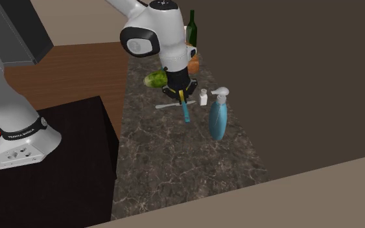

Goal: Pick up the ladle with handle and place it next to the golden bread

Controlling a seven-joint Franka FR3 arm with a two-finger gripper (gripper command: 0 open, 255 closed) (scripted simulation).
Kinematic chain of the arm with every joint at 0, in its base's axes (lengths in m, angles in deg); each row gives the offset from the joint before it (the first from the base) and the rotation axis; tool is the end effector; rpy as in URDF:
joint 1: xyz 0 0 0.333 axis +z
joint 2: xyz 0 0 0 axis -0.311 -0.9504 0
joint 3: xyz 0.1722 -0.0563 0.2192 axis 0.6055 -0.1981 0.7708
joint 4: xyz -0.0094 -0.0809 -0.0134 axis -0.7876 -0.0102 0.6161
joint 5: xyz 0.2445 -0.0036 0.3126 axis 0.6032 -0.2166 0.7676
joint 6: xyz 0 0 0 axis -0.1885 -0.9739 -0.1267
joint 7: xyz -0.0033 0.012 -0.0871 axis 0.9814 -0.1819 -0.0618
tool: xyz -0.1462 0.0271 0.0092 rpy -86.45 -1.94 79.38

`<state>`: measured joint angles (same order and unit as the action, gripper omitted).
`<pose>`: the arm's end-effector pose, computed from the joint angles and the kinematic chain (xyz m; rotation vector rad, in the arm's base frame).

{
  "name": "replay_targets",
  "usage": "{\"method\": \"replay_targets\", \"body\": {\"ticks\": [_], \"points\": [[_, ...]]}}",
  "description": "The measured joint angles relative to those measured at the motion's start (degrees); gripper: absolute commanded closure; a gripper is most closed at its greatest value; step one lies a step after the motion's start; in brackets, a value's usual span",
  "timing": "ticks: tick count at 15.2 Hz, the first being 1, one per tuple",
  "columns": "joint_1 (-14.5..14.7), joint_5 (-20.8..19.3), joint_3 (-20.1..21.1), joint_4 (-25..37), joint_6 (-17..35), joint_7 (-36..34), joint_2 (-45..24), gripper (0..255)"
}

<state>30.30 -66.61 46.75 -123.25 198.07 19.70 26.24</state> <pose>0.5524 -0.1603 0.2368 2.4288 1.8543 0.2462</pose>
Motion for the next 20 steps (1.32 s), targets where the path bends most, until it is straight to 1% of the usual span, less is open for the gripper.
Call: {"method": "replay_targets", "body": {"ticks": [4, 6, 10, 15, 20], "points": [[0.68, -2.26, -0.8, 0.57, -2.23, -1.83, 2.08, 255], [1.96, -3.41, -0.57, 0.25, -2.37, -4.1, 2.9, 255], [5.88, -6.0, 0.8, -1.81, -1.05, -10.92, 4.58, 255], [10.59, -8.95, 2.89, -2.94, -0.14, -19.7, 5.68, 255], [14.71, -10.56, 5.23, -1.94, 0.27, -27.41, 4.65, 255]]}}
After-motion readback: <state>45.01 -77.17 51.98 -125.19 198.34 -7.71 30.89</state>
